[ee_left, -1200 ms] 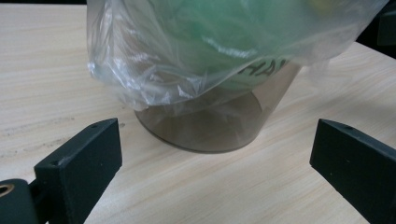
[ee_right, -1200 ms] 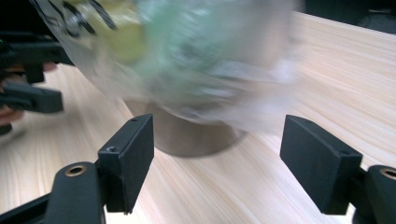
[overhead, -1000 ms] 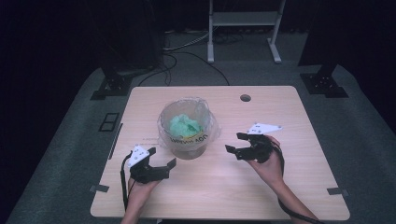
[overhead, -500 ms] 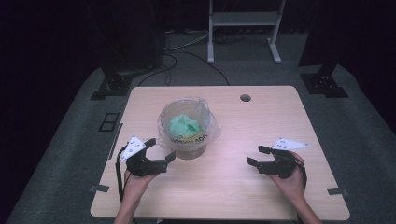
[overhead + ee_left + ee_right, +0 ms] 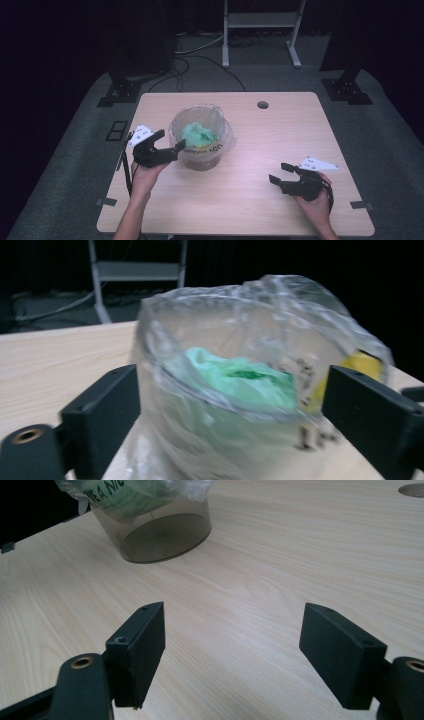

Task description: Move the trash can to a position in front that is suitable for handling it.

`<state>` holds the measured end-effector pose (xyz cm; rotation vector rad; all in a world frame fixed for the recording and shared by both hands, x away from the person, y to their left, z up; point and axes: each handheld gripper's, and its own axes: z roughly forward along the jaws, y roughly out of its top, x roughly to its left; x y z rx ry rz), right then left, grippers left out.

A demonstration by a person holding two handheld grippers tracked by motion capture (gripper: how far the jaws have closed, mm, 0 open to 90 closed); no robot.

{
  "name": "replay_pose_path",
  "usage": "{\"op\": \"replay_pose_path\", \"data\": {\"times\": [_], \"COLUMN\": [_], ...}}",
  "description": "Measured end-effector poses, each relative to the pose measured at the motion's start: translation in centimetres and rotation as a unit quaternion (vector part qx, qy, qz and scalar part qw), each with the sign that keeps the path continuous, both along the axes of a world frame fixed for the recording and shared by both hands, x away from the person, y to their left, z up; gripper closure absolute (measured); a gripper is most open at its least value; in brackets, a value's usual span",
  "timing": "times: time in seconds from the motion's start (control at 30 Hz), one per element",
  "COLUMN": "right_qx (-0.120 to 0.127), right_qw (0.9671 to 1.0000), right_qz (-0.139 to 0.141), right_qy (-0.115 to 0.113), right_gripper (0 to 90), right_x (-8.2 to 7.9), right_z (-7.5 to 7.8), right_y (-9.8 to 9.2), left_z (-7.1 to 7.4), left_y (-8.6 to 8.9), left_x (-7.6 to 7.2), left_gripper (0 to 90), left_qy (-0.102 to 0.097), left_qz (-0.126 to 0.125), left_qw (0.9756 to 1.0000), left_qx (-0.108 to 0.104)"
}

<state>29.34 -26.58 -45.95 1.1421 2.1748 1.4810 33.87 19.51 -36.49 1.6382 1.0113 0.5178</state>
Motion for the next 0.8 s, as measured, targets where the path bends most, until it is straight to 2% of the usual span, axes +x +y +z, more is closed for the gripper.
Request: {"op": "replay_pose_path", "data": {"times": [0.17, 0.3, 0.4, 0.53, 0.73, 0.8], "right_qx": [0.001, 0.002, 0.006, 0.005, -0.009, -0.01], "right_qw": [1.0, 0.9999, 0.9999, 0.9998, 0.9998, 0.9997], "right_qz": [-0.005, -0.01, -0.013, -0.014, -0.015, -0.017], "right_qy": [0.001, 0.003, 0.008, 0.01, 0.013, 0.015], "right_gripper": [25.9, 25.9, 25.9, 27.7, 29.0, 29.6], "right_x": [-0.2, -0.1, 0.1, 0.3, 0.7, 1.0], "right_z": [-0.1, -0.3, -0.4, -0.5, -0.1, 0.2], "right_y": [-0.2, -0.3, -0.3, -0.1, 0.2, 0.3], "left_z": [-0.1, -0.6, -0.9, -1.2, -0.9, -0.9], "left_y": [0.3, 0.5, 0.4, 0.5, 0.6, 0.7], "left_x": [1.4, 2.3, 2.7, 2.9, 2.3, 2.3], "left_gripper": [16.0, 25.5, 37.0, 55.1, 74.3, 79.2], "left_qy": [0.008, 0.019, 0.018, 0.002, -0.039, -0.046], "left_qz": [0.009, 0.011, 0.015, 0.015, 0.035, 0.04], "left_qw": [0.9999, 0.9997, 0.9997, 0.9999, 0.9984, 0.9979], "left_qx": [-0.003, -0.007, -0.004, -0.004, 0.021, 0.021]}}
